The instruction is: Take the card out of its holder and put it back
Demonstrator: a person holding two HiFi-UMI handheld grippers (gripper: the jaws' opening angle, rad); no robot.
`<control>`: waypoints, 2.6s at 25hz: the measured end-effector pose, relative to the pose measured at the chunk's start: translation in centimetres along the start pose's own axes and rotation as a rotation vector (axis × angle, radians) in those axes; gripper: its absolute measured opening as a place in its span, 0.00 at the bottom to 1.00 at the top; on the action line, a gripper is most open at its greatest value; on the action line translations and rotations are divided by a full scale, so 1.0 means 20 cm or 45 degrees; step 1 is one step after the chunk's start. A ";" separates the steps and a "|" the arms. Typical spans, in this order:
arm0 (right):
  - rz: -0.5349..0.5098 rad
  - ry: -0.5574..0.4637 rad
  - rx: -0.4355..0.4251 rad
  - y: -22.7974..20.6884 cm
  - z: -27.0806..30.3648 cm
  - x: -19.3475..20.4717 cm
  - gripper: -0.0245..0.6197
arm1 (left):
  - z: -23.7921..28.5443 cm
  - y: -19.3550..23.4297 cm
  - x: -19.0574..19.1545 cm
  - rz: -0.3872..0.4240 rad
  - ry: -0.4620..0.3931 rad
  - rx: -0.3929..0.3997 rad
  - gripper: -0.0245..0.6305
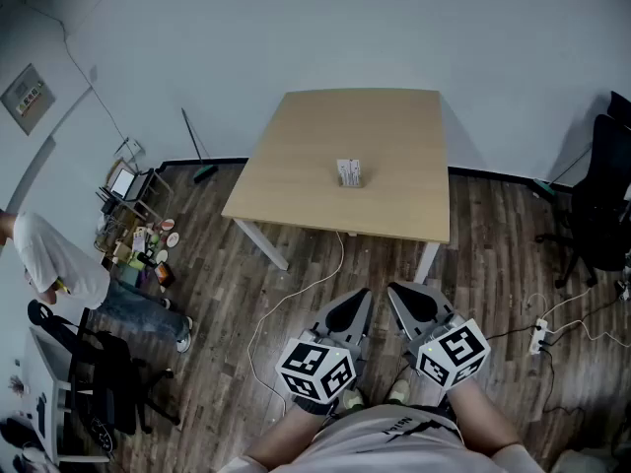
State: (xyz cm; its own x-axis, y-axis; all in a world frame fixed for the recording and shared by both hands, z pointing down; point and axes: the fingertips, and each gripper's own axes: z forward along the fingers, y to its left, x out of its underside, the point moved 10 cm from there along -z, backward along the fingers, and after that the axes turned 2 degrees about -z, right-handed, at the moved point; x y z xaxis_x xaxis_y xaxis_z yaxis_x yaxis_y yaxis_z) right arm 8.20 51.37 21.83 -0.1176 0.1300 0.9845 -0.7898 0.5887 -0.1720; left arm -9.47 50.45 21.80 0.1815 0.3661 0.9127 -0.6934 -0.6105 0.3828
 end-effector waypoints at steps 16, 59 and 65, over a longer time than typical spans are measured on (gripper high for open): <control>0.034 -0.055 -0.038 -0.15 -0.09 0.02 0.06 | 0.06 0.00 0.01 0.015 -0.053 -0.094 0.06; -0.031 0.109 0.122 -0.84 1.40 0.06 0.06 | 1.02 1.38 -0.41 0.058 0.071 0.051 0.06; -0.057 0.179 0.063 -1.15 1.59 0.15 0.06 | 1.27 1.51 -0.38 0.027 0.063 0.019 0.06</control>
State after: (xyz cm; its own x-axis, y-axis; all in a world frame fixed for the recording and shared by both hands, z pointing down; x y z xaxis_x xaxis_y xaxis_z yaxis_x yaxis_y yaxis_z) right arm 6.88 12.86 29.77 0.0011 0.2174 0.9761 -0.8216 0.5567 -0.1231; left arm -14.09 11.42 30.00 0.1320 0.3867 0.9127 -0.6860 -0.6290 0.3657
